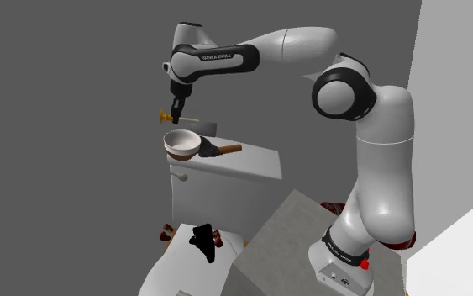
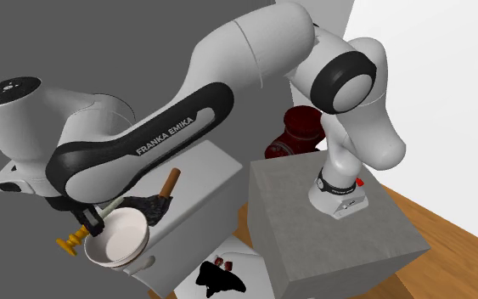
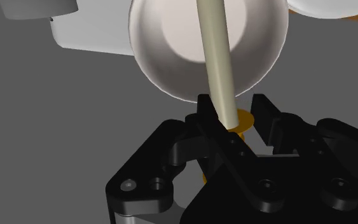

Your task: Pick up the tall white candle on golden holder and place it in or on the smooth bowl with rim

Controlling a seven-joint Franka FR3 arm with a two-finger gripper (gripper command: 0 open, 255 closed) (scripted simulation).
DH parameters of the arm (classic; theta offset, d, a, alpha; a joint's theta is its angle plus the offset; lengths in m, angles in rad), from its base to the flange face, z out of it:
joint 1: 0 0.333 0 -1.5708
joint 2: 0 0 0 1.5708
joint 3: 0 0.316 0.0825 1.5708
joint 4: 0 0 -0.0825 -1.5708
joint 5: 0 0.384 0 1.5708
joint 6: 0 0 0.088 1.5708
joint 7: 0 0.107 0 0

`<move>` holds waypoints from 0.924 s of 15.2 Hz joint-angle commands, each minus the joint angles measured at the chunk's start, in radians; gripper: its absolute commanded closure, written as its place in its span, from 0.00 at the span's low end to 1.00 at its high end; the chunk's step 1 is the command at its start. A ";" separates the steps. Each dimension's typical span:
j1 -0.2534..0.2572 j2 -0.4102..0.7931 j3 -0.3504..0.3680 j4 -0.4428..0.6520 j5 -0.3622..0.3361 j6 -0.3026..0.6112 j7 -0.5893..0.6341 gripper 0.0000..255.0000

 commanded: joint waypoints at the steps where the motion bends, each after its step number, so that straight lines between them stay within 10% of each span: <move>1: 0.001 0.003 0.000 -0.023 0.001 0.027 0.000 1.00; 14: 0.000 0.048 0.005 -0.105 0.009 0.153 -0.005 1.00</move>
